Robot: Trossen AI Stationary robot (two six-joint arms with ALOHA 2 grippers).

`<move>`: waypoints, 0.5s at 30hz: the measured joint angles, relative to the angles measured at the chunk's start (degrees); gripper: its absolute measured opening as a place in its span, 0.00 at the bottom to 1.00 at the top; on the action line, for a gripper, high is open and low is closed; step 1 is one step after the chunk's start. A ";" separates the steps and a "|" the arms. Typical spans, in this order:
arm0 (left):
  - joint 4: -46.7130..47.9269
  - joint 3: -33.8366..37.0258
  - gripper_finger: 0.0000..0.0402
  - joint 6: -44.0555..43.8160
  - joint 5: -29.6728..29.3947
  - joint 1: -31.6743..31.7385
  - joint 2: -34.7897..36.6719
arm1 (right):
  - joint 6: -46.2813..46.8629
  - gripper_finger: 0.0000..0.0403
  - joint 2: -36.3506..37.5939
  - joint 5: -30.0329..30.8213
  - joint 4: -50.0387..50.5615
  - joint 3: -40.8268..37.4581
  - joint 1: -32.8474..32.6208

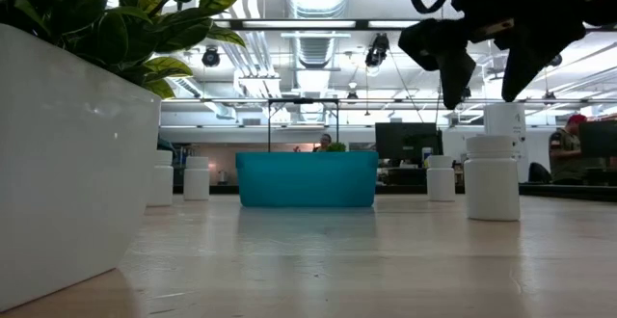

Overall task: Pick and place pill bottles into a basket
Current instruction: Put the white medicine bottle into the blue bin

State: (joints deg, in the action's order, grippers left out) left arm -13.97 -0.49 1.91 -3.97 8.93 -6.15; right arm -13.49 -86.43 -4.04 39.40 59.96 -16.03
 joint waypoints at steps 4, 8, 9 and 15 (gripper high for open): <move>-0.01 0.00 0.00 0.00 0.00 -0.02 0.00 | 0.23 0.57 0.00 -0.19 -1.86 -1.38 0.02; -0.03 0.00 0.00 0.00 0.00 -0.01 0.00 | 0.22 0.57 -0.06 -0.28 -3.39 -3.29 0.02; -0.03 0.00 0.00 0.00 0.00 0.00 0.00 | 0.31 0.57 -0.07 -0.28 -3.53 -3.50 0.02; -0.03 0.00 0.00 0.00 0.00 0.00 0.00 | 0.49 0.57 -0.07 -0.30 -5.94 -4.82 0.02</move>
State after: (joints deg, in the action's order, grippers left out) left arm -14.00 -0.49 1.91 -3.97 8.93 -6.15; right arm -13.00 -86.50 -4.34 33.46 55.14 -16.01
